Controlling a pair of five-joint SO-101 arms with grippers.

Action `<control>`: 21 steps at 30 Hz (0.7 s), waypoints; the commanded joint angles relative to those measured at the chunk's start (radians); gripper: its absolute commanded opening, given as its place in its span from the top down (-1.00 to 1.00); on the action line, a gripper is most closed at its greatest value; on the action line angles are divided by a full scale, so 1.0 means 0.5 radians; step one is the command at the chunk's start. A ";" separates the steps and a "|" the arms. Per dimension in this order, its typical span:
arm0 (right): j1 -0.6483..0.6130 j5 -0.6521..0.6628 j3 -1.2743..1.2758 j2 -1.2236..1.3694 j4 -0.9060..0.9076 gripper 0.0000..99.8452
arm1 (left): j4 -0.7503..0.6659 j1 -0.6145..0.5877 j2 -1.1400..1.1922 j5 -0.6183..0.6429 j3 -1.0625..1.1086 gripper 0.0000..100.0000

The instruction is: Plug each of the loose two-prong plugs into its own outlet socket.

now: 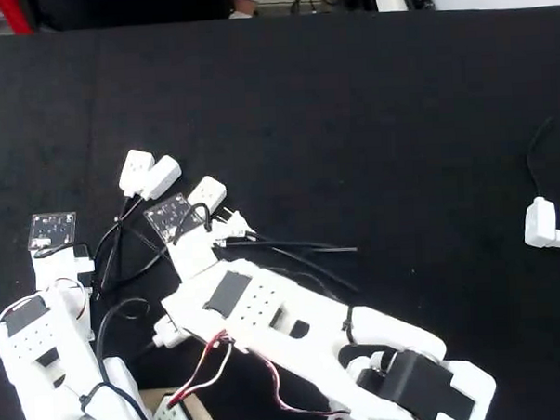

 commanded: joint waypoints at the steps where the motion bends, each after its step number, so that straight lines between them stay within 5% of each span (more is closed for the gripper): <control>1: -0.190 0.031 0.109 0.207 0.092 0.98 | -0.021 -0.014 -0.034 -0.012 0.005 0.94; 21: 0.203 0.083 0.290 -0.112 -0.292 0.98 | -0.003 0.204 -0.034 -0.003 -0.048 0.93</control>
